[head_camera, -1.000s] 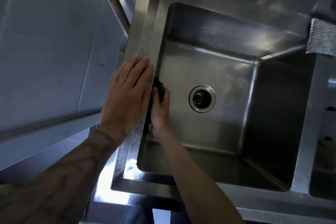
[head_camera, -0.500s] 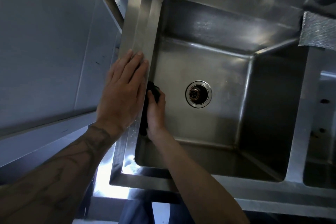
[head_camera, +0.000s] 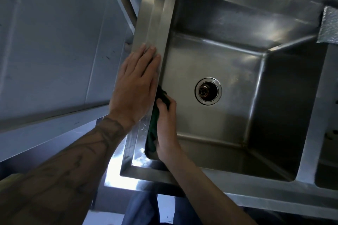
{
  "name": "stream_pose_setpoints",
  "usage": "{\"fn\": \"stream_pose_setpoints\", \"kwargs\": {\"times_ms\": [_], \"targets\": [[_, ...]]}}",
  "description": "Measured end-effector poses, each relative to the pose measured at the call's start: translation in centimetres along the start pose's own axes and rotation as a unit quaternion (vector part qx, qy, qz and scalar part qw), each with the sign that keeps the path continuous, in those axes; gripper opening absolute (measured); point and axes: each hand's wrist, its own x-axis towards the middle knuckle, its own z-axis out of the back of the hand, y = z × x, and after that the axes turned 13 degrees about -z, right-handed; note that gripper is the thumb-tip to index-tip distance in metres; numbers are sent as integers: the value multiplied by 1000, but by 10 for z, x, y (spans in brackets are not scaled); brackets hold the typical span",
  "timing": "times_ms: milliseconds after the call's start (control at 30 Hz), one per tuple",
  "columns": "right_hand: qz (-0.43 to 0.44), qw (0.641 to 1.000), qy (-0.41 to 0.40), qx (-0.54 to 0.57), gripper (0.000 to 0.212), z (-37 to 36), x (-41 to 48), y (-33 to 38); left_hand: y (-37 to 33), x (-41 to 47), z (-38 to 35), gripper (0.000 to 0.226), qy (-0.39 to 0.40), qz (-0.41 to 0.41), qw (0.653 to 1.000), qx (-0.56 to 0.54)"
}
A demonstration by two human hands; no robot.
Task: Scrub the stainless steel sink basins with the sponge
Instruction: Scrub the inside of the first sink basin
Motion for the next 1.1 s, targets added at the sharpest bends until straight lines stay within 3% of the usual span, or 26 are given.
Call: {"fn": "stream_pose_setpoints", "kwargs": {"times_ms": [67, 233, 367, 700, 800, 1100], "targets": [[-2, 1000, 8, -10, 22, 3, -7, -2, 0, 0, 0, 42, 0, 1, 1000, -2], [-105, 994, -1, -22, 26, -4, 12, 13, 0, -1, -1, 42, -9, 0, 1000, -3], [-122, 991, 6, -54, 9, 7, -6, 2, -1, 0, -1, 41, -10, -1, 1000, -2], [-239, 971, -15, -20, 40, 1, 43, -19, 0, -1, -1, 42, -2, -3, 1000, -2], [-221, 975, -25, 3, 40, -10, 67, -3, 0, -1, -1, 42, 4, -3, 1000, -3], [-33, 999, -26, 18, 37, -56, 147, 139, 4, -1, -4, 47, 19, -14, 1000, 16]]}}
